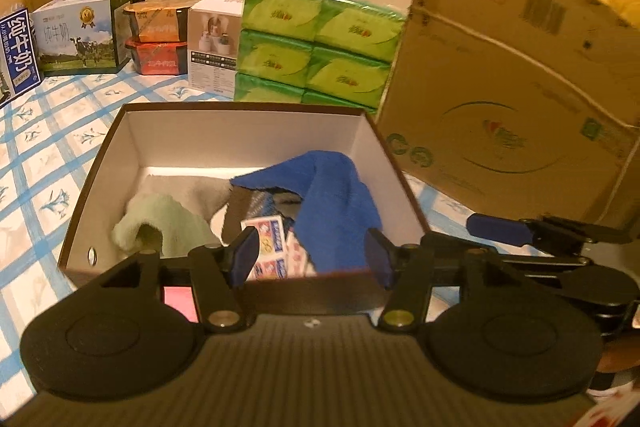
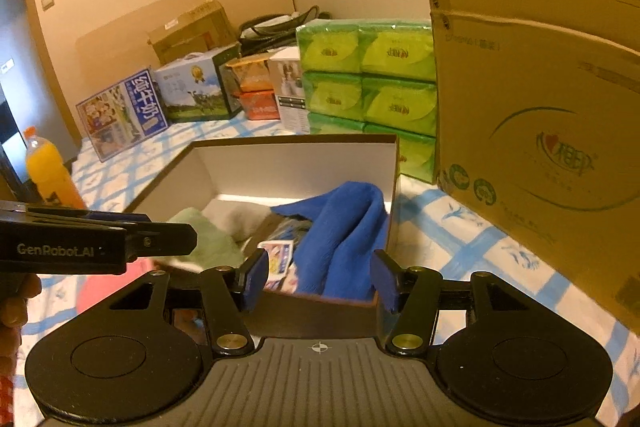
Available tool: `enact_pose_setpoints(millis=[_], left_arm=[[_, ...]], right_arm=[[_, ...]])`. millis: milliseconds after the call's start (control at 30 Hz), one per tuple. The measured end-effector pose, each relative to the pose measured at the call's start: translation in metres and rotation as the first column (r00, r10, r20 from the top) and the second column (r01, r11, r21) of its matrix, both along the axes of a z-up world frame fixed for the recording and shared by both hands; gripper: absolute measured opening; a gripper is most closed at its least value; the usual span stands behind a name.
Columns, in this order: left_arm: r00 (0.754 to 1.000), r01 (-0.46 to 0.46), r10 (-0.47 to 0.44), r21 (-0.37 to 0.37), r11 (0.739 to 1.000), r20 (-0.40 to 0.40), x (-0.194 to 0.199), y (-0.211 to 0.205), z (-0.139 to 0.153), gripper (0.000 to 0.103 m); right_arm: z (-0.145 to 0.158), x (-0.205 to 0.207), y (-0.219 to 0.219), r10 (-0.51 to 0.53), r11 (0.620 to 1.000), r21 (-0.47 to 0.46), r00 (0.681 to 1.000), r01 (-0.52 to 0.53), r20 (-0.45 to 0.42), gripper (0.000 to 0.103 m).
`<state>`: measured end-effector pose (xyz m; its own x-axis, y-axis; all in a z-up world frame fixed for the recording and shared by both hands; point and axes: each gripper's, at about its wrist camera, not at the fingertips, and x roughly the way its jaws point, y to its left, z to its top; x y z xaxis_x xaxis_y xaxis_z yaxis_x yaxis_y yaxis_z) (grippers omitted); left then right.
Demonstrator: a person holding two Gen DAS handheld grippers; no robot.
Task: Organize soft objects
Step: 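Move both tools back over the black-and-red pad and beige sock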
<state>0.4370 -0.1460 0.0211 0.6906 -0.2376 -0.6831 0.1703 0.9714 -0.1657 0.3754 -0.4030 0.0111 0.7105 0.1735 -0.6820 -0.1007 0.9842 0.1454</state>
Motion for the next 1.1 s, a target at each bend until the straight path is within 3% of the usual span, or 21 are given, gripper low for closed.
enact_pose_setpoints(millis=[633, 1100], left_arm=[[0.994, 0.113, -0.113, 0.0, 0.994, 0.006, -0.154, 0.028, 0.021, 0.055], [0.995, 0.097, -0.097, -0.003, 0.995, 0.012, -0.235, 0.081, 0.029, 0.055]], right_arm=[[0.044, -0.134, 0.037, -0.062, 0.993, 0.105, 0.998, 0.058, 0.033, 0.057], [0.046, -0.205, 0.089, -0.082, 0.986, 0.146, 0.997, 0.081, 0.003, 0.057]])
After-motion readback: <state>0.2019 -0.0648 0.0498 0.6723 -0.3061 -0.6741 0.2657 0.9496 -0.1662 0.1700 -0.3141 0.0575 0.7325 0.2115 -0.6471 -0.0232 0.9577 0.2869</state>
